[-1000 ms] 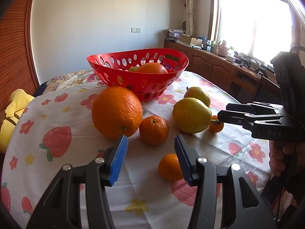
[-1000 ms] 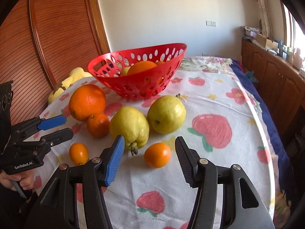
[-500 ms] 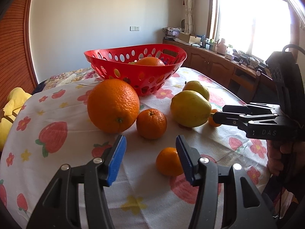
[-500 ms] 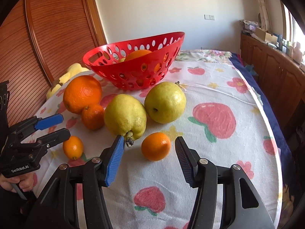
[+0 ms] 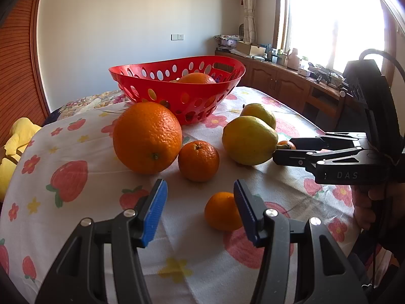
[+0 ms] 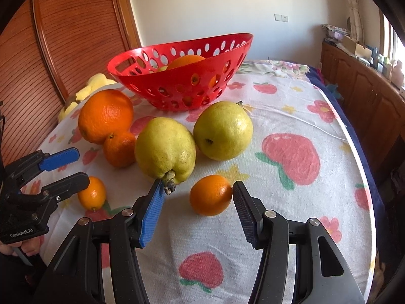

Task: Organize fruits
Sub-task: 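Move both tools back from the basket toward the small oranges on the cloth, then grasp a small orange with the right tool while the left tool grasps another small orange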

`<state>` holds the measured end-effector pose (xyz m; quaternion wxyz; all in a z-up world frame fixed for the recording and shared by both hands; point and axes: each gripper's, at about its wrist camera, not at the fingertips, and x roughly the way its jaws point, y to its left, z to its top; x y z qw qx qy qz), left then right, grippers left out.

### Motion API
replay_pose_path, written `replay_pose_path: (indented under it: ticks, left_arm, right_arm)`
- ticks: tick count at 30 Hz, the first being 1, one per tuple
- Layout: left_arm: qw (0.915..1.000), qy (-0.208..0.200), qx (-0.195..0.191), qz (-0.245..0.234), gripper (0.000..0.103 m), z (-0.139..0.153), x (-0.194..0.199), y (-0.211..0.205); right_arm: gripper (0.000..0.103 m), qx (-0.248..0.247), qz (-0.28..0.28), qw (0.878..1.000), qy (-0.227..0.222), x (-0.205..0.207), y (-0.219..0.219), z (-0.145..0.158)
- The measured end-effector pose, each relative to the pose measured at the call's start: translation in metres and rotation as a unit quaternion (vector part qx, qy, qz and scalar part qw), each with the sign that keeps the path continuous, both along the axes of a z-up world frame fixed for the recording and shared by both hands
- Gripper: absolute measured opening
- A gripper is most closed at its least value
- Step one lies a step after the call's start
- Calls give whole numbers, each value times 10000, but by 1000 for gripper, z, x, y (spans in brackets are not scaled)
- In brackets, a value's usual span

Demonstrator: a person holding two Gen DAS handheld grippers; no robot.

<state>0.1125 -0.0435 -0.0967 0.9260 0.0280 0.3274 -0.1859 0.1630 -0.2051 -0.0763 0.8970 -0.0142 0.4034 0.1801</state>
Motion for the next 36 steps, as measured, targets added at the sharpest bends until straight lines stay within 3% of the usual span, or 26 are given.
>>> replay_pose_path:
  ticks: [8, 11, 14, 36]
  left_arm:
    - [10000, 18, -35, 2, 55, -1, 2, 3]
    - [10000, 20, -41, -3, 55, -1, 2, 3]
    - [10000, 19, -45, -2, 55, -1, 1, 3]
    - [9998, 168, -61, -84, 56, 0, 0, 1]
  right_arm:
    - [55, -133, -40, 9998, 171, 2, -2, -7]
    - [50, -142, -32, 9996, 248, 5, -2, -9]
    - [36, -176, -42, 9995, 267, 5, -2, -10]
    - [35, 170, -92, 9998, 3, -16, -21, -2]
